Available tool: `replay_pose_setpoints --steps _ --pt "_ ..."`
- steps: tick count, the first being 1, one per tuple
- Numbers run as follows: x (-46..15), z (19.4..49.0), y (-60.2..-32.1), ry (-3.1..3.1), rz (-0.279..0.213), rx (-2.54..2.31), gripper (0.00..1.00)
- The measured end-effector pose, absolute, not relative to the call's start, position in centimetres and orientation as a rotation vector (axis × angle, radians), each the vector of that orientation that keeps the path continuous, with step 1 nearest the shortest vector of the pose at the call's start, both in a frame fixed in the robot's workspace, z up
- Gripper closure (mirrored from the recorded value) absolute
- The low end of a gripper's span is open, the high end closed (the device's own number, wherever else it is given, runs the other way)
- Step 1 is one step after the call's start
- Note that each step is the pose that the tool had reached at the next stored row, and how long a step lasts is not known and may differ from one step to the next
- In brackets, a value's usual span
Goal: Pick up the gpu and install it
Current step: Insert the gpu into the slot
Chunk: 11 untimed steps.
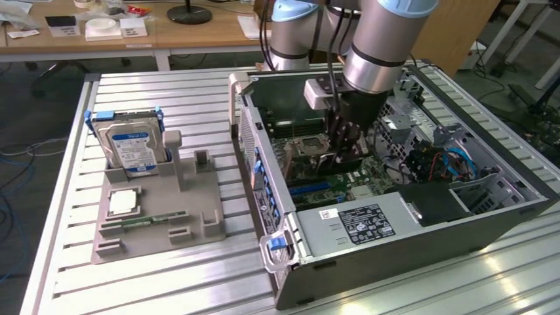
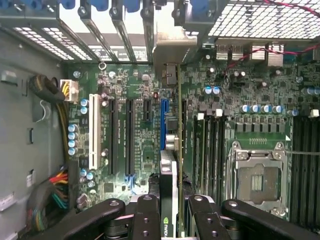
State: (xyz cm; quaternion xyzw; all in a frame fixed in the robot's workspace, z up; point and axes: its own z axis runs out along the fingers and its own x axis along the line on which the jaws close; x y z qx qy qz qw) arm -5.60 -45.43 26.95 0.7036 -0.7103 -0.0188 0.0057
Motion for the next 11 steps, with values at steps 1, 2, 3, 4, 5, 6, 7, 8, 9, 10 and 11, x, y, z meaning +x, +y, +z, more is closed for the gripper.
replay_pose_setpoints --steps 1,2,3,4,5,6,7,8,9,10,11 --pt "-5.7 26.78 -45.43 -2.223 -0.059 2.203 0.73" --pt "-5.79 26.6 -45.43 -2.224 -0.058 2.203 0.73" --pt "-5.86 26.46 -45.43 -2.224 -0.058 2.203 0.73" --pt "-5.91 26.35 -45.43 -2.224 -0.058 2.203 0.73" --pt "-5.91 26.31 -45.44 -2.223 -0.058 2.204 0.73" --pt "-5.91 26.31 -45.44 -2.223 -0.057 2.204 0.73" --pt "-5.92 26.31 -45.44 -2.223 -0.057 2.204 0.73" --pt "-5.92 26.29 -45.45 -2.223 -0.058 2.204 0.73" --pt "-5.92 26.27 -45.45 -2.223 -0.058 2.204 0.73" --pt "-5.92 26.26 -45.46 -2.223 -0.058 2.205 0.73" --pt "-5.92 26.26 -45.49 -2.222 -0.058 2.205 0.73"
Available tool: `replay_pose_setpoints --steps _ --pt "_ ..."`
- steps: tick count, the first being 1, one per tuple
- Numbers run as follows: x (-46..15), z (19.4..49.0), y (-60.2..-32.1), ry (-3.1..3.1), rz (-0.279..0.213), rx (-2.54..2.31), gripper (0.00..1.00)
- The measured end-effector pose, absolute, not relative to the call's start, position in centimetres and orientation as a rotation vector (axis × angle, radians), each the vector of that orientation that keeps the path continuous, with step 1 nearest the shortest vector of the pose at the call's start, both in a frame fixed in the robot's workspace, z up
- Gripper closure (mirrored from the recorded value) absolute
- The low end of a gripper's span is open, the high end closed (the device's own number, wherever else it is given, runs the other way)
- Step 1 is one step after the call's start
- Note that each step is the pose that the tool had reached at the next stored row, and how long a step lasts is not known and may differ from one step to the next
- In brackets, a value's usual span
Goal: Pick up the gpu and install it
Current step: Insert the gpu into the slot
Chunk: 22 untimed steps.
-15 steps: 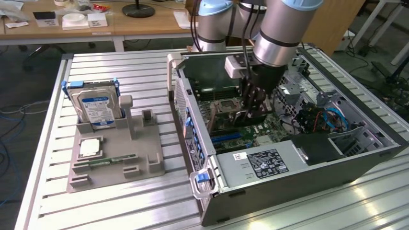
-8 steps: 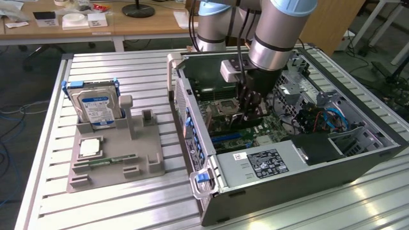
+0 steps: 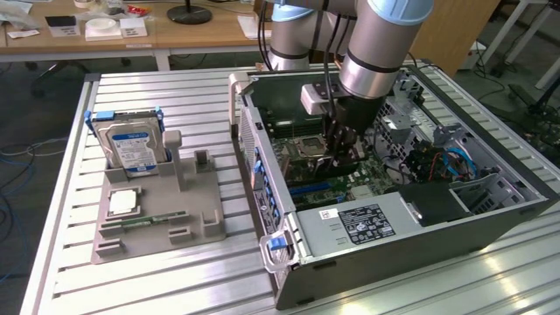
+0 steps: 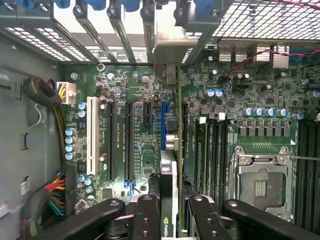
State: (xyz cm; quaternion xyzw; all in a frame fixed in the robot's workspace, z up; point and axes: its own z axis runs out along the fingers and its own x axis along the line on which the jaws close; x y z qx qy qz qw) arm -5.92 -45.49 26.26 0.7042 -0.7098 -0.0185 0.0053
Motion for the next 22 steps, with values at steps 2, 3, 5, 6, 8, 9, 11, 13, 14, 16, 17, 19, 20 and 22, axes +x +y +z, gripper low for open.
replay_pose_setpoints --steps 2,3,5,6,8,9,11,13,14,16,17,19,20,22 --pt "-5.92 26.26 -45.56 -2.222 -0.058 2.205 0.73" --pt "-5.92 26.24 -45.57 -2.222 -0.058 2.205 0.73" --pt "-5.95 26.2 -45.58 -2.222 -0.058 2.205 0.73" --pt "-6.0 26.19 -45.58 -2.221 -0.058 2.205 0.73" --pt "-6.07 26.16 -45.59 -2.222 -0.058 2.205 0.73" --pt "-6.08 26.16 -45.61 -2.221 -0.058 2.206 0.73" --pt "-6.11 26.16 -45.68 -2.221 -0.058 2.206 0.73" --pt "-6.15 26.15 -45.75 -2.222 -0.058 2.205 0.73" --pt "-6.19 26.14 -45.75 -2.222 -0.058 2.205 0.73" --pt "-6.33 26.11 -45.76 -2.221 -0.057 2.205 0.73" --pt "-6.4 26.09 -45.76 -2.221 -0.057 2.205 0.73" --pt "-6.5 26.05 -45.76 -2.221 -0.057 2.205 0.73" --pt "-6.54 26.03 -45.76 -2.221 -0.056 2.205 0.73" --pt "-6.55 25.92 -45.76 -2.221 -0.056 2.205 0.73"
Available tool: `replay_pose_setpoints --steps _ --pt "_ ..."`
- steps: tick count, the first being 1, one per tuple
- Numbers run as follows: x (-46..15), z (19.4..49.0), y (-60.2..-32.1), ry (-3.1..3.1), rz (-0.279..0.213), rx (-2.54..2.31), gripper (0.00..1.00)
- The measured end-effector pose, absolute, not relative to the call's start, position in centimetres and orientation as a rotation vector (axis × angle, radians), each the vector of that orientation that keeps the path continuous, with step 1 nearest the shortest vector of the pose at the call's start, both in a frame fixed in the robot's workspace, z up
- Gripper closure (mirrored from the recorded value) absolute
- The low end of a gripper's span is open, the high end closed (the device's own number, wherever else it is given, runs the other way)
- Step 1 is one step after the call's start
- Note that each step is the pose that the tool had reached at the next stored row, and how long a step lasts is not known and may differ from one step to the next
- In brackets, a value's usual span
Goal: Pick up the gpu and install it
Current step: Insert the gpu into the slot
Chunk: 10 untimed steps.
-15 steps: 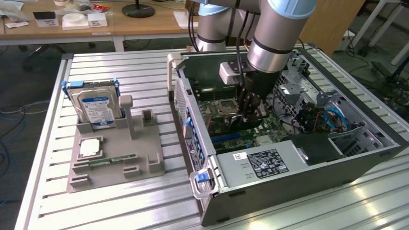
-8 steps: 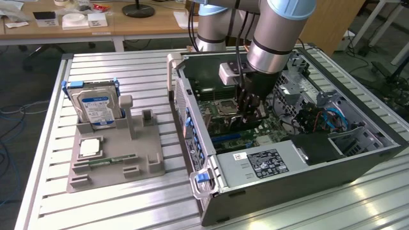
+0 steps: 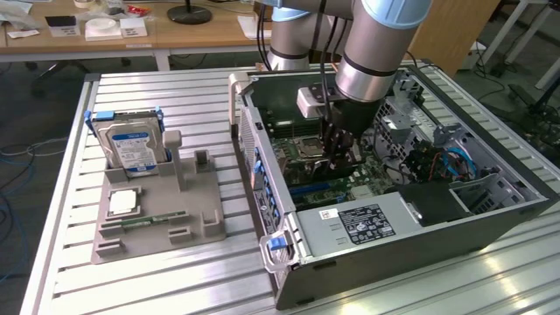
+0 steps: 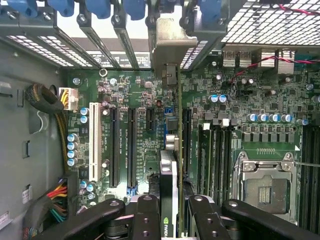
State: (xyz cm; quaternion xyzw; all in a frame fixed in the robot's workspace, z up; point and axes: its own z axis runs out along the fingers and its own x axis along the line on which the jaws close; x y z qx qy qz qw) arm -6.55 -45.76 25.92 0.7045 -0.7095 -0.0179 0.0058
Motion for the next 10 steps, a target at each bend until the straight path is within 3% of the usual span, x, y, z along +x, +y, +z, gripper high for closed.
replay_pose_setpoints --steps 10 --pt "-6.75 25.64 -45.77 -2.221 -0.055 2.204 0.73"
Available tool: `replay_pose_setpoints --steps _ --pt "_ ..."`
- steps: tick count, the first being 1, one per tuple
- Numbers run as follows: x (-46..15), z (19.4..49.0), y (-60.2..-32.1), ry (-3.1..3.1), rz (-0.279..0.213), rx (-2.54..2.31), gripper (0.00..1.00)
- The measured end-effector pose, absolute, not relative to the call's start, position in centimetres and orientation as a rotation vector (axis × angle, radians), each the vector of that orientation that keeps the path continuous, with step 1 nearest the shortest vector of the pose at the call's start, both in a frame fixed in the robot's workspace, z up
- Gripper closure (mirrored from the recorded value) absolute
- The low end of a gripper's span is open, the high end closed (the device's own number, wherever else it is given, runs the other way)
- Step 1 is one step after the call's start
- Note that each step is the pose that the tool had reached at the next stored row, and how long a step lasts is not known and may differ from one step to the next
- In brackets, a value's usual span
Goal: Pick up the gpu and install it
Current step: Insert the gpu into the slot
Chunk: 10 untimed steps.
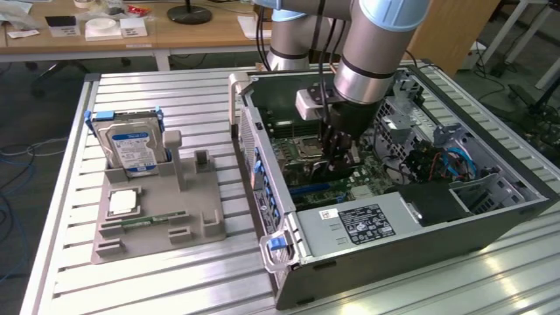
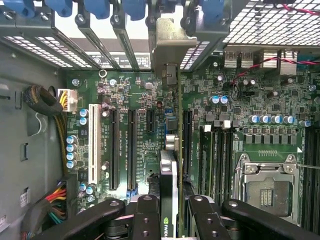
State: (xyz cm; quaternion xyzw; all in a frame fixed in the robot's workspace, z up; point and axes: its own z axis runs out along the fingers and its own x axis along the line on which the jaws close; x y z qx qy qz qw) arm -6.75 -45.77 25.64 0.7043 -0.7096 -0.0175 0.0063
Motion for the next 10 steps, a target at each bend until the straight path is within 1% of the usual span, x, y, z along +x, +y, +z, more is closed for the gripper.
replay_pose_setpoints --steps 10 --pt "-7.09 25.28 -45.79 -2.219 -0.052 2.203 0.73"
